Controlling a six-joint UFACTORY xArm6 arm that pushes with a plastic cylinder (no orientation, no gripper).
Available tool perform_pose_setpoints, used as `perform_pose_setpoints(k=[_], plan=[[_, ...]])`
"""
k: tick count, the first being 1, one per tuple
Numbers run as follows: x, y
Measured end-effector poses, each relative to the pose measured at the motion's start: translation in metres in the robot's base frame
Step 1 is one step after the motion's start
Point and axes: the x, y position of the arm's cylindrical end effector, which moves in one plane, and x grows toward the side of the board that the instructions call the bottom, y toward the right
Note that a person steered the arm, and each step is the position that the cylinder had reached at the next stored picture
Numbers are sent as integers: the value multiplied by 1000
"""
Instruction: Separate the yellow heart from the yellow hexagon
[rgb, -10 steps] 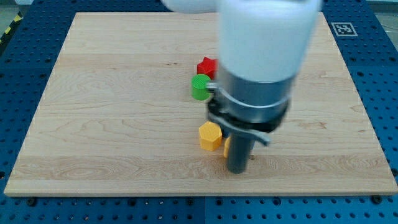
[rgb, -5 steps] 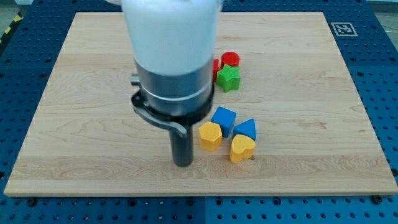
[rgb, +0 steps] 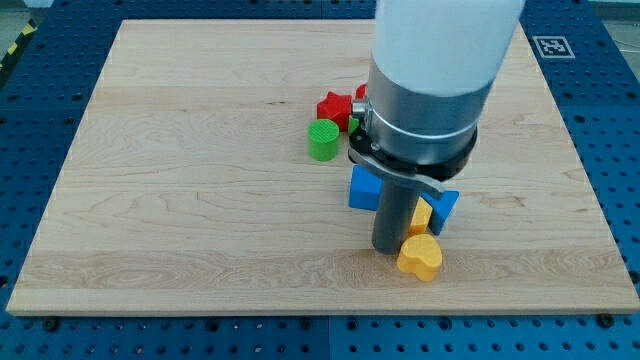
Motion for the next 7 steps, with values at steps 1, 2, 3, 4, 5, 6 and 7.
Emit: perform_pose_setpoints(k=[1,2,3,4,5,6,7], plan=[[18,2],[26,29],[26,48],[22,62],[36,39],[51,48],[50,109]])
